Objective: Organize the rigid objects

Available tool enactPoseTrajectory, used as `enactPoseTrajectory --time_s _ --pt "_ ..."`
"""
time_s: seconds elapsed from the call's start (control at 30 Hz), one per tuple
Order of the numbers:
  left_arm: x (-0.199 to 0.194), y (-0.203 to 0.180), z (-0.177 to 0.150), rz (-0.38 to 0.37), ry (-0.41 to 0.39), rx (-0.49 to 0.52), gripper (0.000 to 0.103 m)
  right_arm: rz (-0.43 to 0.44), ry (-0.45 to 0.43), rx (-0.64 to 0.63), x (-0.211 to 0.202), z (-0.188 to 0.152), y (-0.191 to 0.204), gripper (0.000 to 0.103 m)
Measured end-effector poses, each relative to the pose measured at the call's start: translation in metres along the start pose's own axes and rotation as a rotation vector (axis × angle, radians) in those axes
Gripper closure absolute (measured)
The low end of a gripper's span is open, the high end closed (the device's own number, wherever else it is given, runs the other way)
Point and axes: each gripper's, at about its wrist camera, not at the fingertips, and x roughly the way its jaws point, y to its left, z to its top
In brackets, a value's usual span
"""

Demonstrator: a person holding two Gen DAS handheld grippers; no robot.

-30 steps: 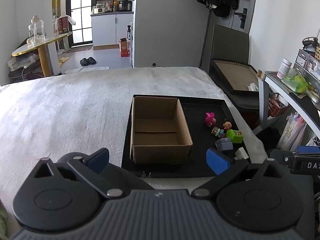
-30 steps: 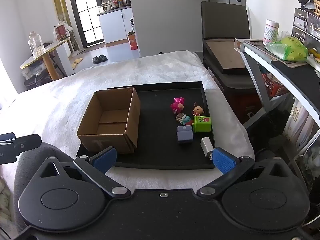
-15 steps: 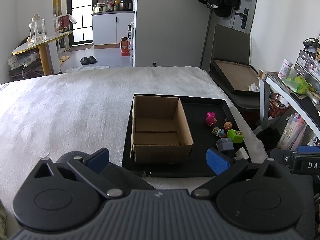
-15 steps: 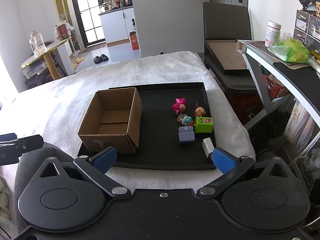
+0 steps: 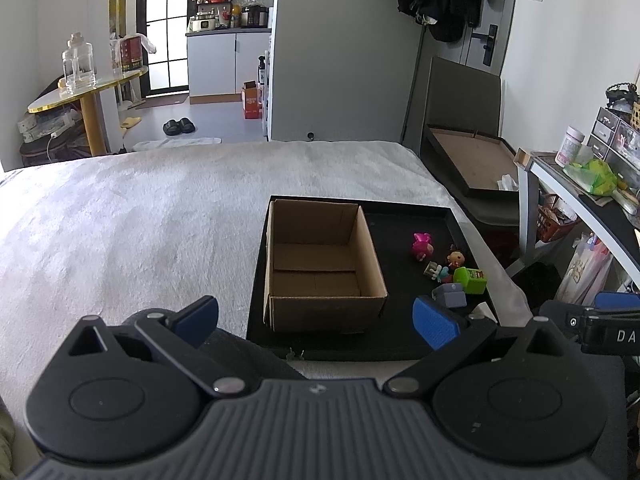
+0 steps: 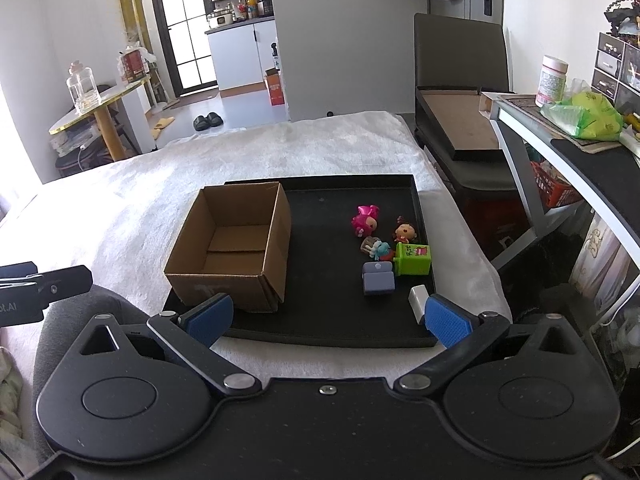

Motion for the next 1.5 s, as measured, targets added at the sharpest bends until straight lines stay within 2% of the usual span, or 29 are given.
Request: enactPoseTrajectory --time_s 0.87,1.5 --pt "-0.003 -0.002 0.001 -0.02 -0.005 -0.007 0.0 -0.015 -0.007 -0.008 -0.008 0.0 0.005 0.0" --pt "0.012 -0.002 0.005 0.013 0.006 -0.003 0.0 -0.005 -0.024 0.018 0.002 0.001 -0.001 0.0"
